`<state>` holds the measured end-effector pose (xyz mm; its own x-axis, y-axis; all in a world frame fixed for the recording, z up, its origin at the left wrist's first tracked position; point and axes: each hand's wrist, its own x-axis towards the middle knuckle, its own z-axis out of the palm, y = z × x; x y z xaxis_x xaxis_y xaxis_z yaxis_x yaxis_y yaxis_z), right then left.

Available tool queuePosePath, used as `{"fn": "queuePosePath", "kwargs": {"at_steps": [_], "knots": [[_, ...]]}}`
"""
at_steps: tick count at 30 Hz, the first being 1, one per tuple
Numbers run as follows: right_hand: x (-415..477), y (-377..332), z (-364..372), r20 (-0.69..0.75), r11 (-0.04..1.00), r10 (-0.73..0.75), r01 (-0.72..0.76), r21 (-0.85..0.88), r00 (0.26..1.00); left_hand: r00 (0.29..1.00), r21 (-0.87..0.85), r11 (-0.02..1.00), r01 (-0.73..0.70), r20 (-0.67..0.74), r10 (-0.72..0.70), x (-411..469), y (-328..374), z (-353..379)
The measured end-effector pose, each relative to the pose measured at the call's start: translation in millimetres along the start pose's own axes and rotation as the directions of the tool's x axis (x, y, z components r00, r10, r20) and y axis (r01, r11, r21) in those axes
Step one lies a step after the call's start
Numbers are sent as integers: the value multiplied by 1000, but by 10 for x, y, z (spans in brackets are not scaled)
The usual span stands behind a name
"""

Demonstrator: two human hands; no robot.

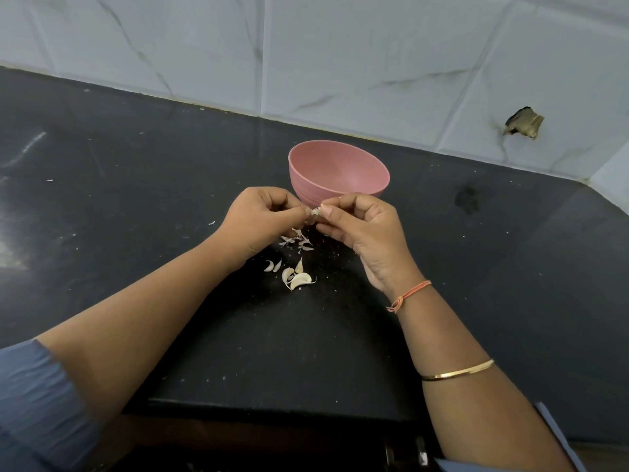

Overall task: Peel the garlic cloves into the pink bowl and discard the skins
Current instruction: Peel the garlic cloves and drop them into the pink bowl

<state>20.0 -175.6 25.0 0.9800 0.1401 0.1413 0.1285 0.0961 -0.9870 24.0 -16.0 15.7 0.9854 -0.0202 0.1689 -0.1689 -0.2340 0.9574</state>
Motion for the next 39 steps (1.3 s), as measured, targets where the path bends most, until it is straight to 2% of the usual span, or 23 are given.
{"fn": "queuePosePath", "kwargs": {"at_steps": [8,13,17,22,28,39], "knots": [[26,49,1,32,983,-85,89,-160,996,998,-78,996,44,43,-40,-1,1,13],[30,80,-12,64,906,-201,210,-367,978,997,-65,996,60,58,-56,-1,-1,1],[54,115,-24,73,845,-265,268,-463,962,996,-20,998,63,63,-61,4,-9,-9],[62,144,-16,97,836,-274,287,-468,957,999,43,999,27,32,-28,-4,-12,-9],[66,161,-7,134,767,-319,339,-544,938,999,163,986,-42,0,43,-11,-8,10],[62,173,24,79,852,-335,337,-400,939,998,184,982,-43,-28,49,-11,2,29]]}}
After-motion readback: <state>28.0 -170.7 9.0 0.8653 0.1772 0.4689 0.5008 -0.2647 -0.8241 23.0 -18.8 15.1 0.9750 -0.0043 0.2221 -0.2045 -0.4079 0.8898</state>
